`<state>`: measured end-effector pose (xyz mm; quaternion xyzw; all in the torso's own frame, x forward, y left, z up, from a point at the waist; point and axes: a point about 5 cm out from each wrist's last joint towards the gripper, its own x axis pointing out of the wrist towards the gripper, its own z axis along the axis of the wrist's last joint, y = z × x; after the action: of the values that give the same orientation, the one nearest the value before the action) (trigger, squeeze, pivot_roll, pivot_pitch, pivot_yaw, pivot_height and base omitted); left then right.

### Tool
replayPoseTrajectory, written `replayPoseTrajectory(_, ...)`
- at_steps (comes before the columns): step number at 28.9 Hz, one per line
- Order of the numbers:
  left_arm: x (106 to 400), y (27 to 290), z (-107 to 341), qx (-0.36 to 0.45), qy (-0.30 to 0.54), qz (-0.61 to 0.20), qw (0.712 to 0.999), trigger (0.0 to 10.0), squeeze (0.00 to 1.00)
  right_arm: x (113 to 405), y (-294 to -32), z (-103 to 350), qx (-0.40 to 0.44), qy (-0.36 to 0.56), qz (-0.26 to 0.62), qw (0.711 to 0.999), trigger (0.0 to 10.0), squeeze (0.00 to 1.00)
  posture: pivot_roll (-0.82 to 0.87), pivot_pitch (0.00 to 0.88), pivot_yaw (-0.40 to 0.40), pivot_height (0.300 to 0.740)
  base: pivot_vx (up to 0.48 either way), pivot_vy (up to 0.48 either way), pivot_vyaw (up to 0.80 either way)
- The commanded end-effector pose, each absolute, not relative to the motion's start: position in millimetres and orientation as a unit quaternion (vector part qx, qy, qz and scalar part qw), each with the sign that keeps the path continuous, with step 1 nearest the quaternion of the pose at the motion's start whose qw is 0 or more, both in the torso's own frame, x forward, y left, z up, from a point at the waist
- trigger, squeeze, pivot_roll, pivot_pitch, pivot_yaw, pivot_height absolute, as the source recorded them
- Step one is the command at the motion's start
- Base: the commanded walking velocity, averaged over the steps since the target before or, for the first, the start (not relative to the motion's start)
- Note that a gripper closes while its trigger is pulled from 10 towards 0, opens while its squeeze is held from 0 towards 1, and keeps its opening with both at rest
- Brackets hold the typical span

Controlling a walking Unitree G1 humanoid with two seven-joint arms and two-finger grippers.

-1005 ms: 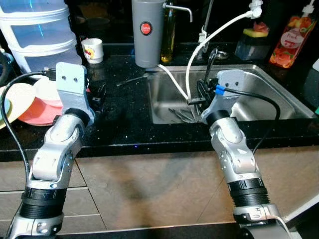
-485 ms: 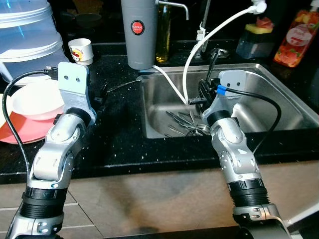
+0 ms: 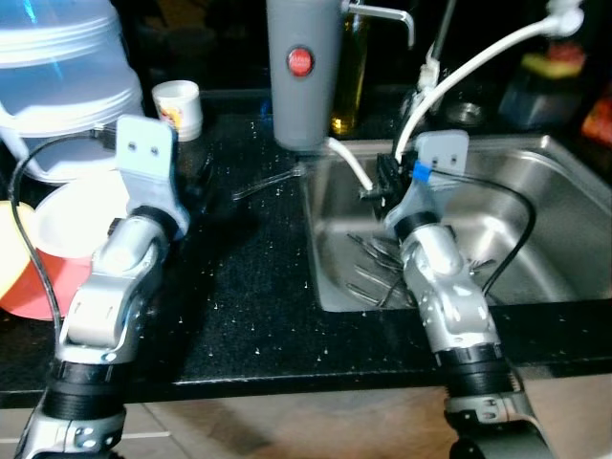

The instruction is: Kitchen organization

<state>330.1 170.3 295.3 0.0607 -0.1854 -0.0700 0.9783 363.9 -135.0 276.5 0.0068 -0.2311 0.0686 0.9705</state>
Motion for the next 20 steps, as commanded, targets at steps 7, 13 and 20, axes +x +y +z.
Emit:
replayPoseTrajectory(7,329.9,164.6,289.4,0.064,-0.170,-0.084,0.980,10.0,0.00,363.6,-137.2,272.9,0.011,-0.226,0.067,0.972,10.0,0.00,0.03,0.132,0.029,0.740,0.000,0.000,0.00)
replayPoseTrajectory(13,332.1,167.1,288.4,0.048,-0.165,-0.073,0.982,10.0,0.00,364.6,-136.2,273.0,0.013,-0.222,0.073,0.972,10.0,0.00,0.03,0.140,0.031,0.740,0.000,0.000,0.00)
replayPoseTrajectory(20,333.1,169.5,288.0,0.041,-0.161,-0.069,0.984,10.0,0.00,365.7,-134.4,272.8,0.014,-0.218,0.082,0.972,10.0,0.00,0.02,0.144,0.026,0.740,0.000,0.000,0.00)
